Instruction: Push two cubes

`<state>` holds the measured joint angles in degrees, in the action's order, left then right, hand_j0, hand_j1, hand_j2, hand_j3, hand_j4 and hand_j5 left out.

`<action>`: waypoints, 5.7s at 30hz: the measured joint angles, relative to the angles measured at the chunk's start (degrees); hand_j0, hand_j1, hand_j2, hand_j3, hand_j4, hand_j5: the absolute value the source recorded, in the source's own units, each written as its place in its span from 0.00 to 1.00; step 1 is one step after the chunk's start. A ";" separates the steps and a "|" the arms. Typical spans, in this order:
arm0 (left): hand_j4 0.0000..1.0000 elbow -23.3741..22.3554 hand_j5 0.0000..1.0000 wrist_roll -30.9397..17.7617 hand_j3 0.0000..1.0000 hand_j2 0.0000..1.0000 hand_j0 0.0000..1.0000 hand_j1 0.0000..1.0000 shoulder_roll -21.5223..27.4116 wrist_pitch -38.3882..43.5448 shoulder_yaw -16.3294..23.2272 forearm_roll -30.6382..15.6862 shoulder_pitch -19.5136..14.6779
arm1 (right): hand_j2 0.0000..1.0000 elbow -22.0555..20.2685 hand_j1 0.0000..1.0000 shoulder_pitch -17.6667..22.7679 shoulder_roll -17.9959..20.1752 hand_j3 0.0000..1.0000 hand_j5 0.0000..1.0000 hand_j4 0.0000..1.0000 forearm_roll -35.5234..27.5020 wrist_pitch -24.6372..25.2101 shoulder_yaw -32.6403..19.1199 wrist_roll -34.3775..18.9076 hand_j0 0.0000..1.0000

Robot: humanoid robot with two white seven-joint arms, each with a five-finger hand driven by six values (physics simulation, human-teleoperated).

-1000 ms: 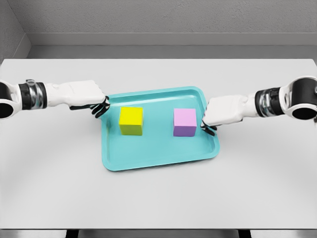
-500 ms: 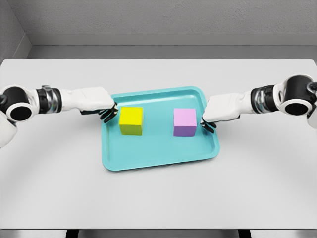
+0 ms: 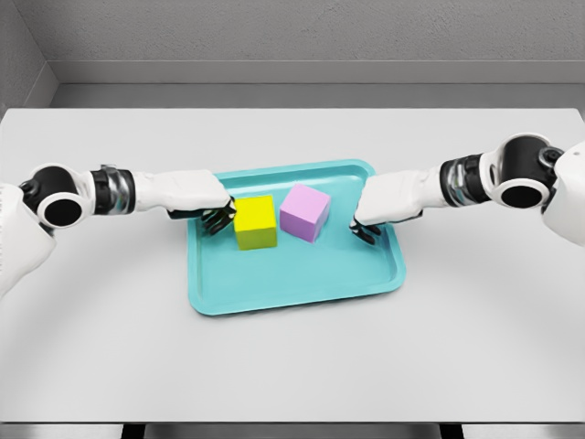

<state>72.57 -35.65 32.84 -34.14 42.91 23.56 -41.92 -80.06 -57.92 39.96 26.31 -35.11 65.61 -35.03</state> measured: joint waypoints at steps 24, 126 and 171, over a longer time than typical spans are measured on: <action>0.83 -5.05 0.83 0.63 0.83 0.83 0.83 0.83 2.09 -0.97 -1.77 -2.76 -1.93 | 0.32 5.45 0.32 -5.01 -3.19 0.32 0.32 0.32 -0.59 0.00 -2.41 0.03 0.32; 0.40 -4.19 0.40 0.63 0.40 0.40 0.40 0.40 10.01 -1.00 -3.13 -13.27 -1.32 | 0.31 23.92 0.31 -10.02 -22.54 0.31 0.31 0.31 5.53 -0.02 0.33 0.02 0.31; 1.00 -8.11 1.00 0.63 1.00 1.00 1.00 1.00 14.68 -1.01 -5.43 -18.94 -1.23 | 1.00 21.93 1.00 -3.96 -4.78 1.00 1.00 1.00 1.58 -0.03 -16.80 0.02 1.00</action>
<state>64.46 -35.02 47.52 -35.15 37.48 4.62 -43.16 -58.13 -61.88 35.18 27.89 -35.14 48.81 -35.02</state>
